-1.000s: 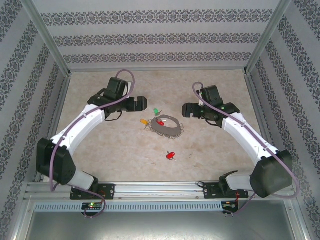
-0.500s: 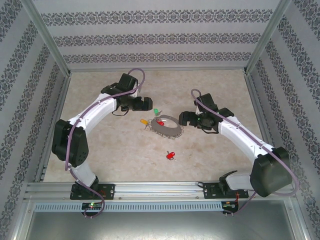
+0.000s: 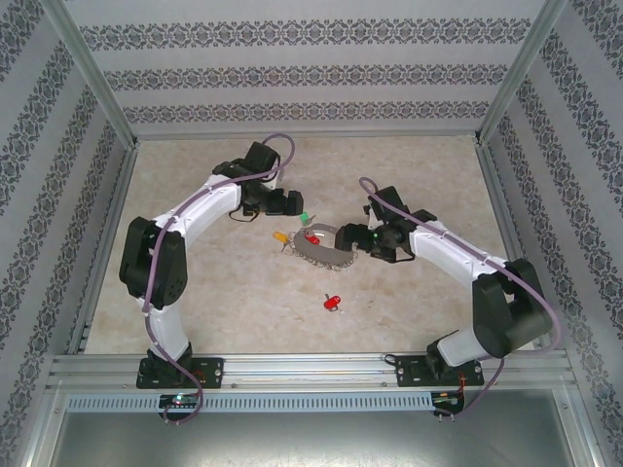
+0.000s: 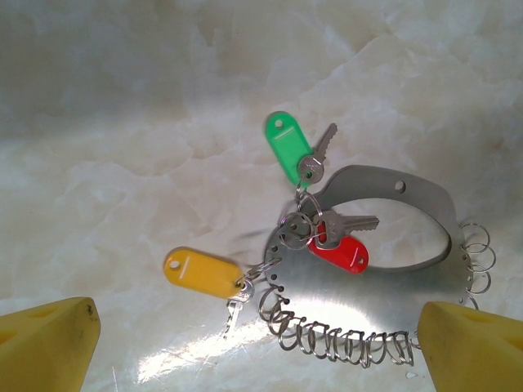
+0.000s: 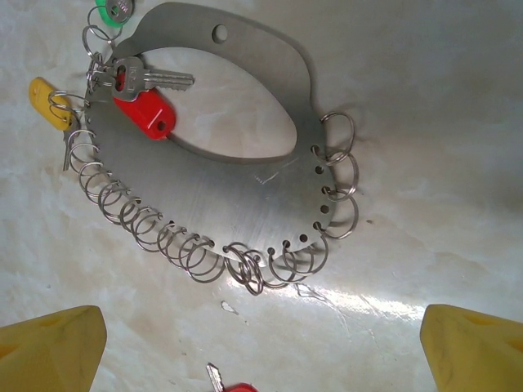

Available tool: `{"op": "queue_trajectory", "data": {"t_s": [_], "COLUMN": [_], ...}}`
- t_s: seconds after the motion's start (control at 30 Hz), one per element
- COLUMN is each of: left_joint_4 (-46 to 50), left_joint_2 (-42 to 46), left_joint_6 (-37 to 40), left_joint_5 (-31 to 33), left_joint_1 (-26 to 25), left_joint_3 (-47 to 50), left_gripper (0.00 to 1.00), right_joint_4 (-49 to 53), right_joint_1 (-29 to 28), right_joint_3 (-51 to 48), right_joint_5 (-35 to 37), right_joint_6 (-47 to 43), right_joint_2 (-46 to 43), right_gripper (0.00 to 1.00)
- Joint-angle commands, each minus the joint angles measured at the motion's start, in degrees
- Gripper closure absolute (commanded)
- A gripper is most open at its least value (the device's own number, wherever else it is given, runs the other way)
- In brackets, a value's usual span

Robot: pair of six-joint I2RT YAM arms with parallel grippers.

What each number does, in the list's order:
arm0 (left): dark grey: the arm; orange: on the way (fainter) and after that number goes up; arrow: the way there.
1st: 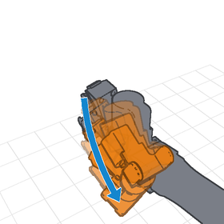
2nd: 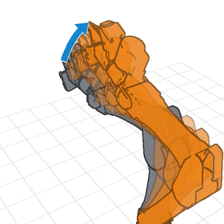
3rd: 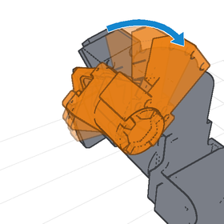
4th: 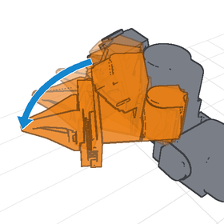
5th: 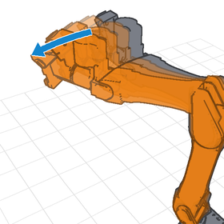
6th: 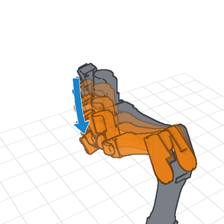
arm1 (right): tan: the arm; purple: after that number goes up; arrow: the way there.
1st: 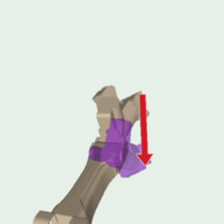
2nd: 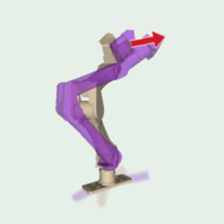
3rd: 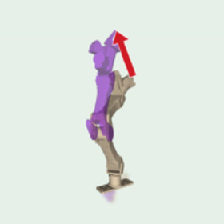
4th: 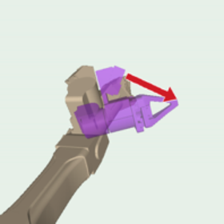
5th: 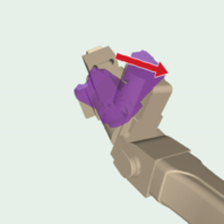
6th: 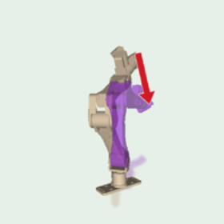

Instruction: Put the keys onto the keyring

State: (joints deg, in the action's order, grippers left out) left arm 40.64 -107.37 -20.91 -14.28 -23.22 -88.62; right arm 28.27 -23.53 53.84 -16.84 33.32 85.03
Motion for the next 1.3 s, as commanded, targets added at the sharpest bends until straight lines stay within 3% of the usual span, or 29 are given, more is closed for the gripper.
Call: {"op": "queue_trajectory", "data": {"t_s": [0.0, 0.67, 1.27], "left_joint_4": [2.0, 4.4, 4.5], "left_joint_2": [-1.8, -9.1, -6.0], "left_joint_6": [2.0, 3.7, 2.1], "left_joint_5": [1.9, 9.0, 10.4], "left_joint_1": [-0.6, -2.7, -2.8], "left_joint_3": [-2.9, -7.3, -0.8], "left_gripper": [0.0, 0.0, 0.0], "right_joint_4": [-1.7, -5.1, -7.0], "right_joint_1": [-0.7, -1.7, -1.7], "right_joint_3": [1.6, 3.7, 10.4], "right_joint_5": [-2.1, -5.7, -7.1], "right_joint_6": [1.1, 2.2, 1.6], "right_joint_2": [2.1, 11.3, 20.6], "right_gripper": [0.02, 0.02, 0.02]}}
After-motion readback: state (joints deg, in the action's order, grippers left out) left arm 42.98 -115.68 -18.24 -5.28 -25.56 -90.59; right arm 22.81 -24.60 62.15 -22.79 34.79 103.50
